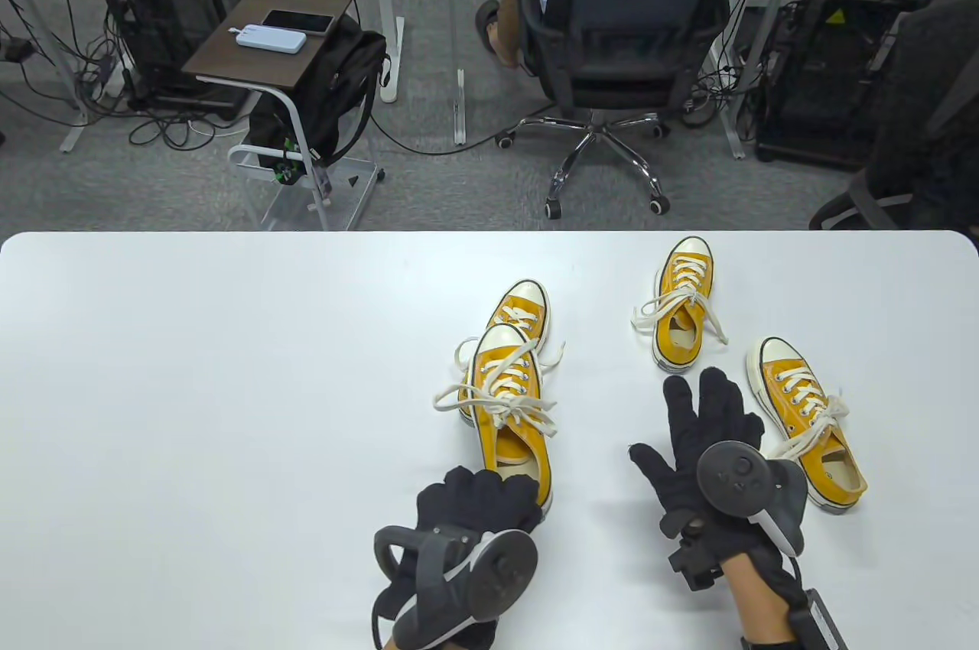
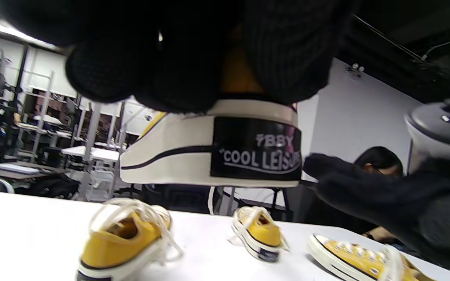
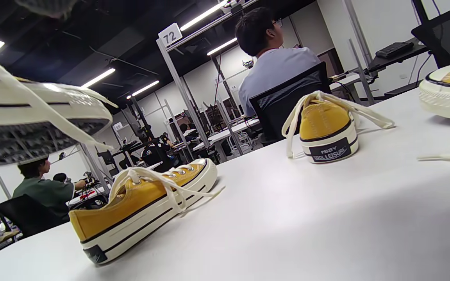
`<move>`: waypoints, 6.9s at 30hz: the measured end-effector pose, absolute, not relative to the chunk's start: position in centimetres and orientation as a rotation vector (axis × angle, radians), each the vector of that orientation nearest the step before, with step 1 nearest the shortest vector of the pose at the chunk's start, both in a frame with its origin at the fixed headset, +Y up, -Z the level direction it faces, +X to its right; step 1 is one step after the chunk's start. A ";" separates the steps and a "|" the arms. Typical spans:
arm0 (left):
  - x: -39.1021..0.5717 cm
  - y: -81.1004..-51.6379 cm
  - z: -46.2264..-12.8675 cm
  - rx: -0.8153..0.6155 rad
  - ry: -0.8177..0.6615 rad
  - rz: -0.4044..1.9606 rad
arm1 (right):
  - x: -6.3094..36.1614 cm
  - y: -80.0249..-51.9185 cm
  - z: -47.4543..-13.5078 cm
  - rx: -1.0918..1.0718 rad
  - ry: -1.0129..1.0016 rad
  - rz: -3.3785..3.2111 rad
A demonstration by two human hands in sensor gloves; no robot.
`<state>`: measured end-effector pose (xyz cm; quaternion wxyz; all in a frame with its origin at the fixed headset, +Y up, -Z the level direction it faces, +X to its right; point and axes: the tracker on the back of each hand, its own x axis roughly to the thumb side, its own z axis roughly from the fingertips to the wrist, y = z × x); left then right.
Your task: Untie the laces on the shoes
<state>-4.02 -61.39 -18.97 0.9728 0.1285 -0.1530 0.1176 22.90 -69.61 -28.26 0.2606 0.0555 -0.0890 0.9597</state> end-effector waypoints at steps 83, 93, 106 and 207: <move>-1.5 -75.0 -25.2 -0.102 -0.118 0.498 | 19.9 -72.4 -29.1 0.362 0.015 2.513; -1.7 -75.0 -25.4 -0.126 -0.104 0.526 | 23.8 -71.4 -29.5 0.168 -0.122 2.410; -1.8 -75.1 -25.6 -0.153 -0.084 0.546 | 32.7 -69.1 -27.7 -0.335 -0.598 2.103; -16.8 -73.2 -26.8 -0.497 0.281 0.592 | 18.3 -71.5 -28.1 0.243 0.385 2.685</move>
